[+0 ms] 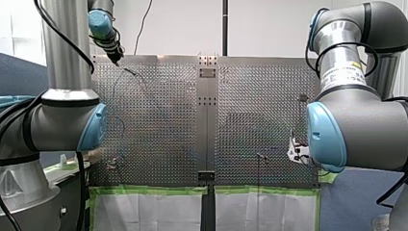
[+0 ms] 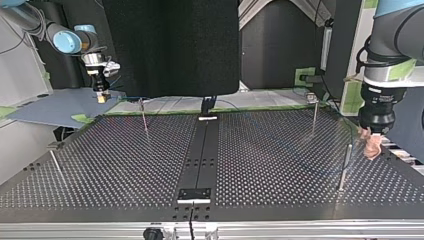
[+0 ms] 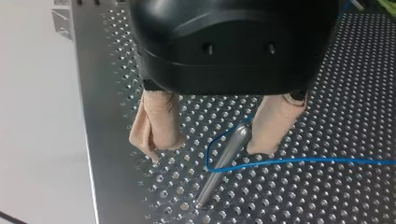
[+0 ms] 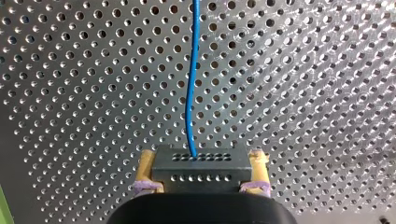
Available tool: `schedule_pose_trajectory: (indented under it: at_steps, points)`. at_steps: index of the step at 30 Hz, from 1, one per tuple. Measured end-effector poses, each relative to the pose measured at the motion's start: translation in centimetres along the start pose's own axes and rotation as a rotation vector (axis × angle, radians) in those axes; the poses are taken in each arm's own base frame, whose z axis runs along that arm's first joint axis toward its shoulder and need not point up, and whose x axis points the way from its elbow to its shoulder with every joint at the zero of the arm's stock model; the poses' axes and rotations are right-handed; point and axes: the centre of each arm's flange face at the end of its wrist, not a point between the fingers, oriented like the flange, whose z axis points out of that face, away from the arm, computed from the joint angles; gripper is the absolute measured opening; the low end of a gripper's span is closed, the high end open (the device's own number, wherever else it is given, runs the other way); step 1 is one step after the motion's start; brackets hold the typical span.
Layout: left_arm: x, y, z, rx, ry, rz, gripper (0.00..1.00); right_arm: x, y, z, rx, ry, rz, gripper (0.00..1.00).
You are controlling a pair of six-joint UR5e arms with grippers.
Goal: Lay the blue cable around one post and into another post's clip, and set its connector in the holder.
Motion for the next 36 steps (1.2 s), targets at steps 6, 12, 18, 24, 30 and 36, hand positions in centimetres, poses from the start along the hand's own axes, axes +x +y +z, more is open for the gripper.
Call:
schedule_pose_trajectory:
  at_steps: [6, 12, 18, 24, 30, 36]
  points:
    - [0.0, -0.01, 0.0, 0.0, 0.0, 0.048, 1.0, 0.0, 0.0, 0.01, 0.0, 0.0, 0.0, 0.0]
    - [0.01, 0.0, 0.0, 0.0, 0.0, 0.077, 1.0, 0.0, -0.05, 0.03, 0.001, 0.0, 0.0, 0.0]
    - [0.02, 0.0, 0.0, 0.0, 0.001, 0.079, 1.0, 0.01, -0.09, 0.04, 0.003, 0.001, 0.0, 0.0]
    - [0.01, 0.0, 0.0, 0.0, 0.001, 0.08, 1.0, 0.01, -0.11, 0.04, 0.003, 0.001, 0.0, 0.0]
    - [0.03, -0.02, 0.0, 0.001, 0.001, 0.08, 1.0, 0.01, -0.12, 0.05, 0.003, 0.0, 0.0, 0.0]
    - [0.03, -0.02, 0.0, 0.0, 0.001, 0.08, 1.0, 0.01, -0.12, 0.06, 0.003, 0.0, 0.0, 0.0]
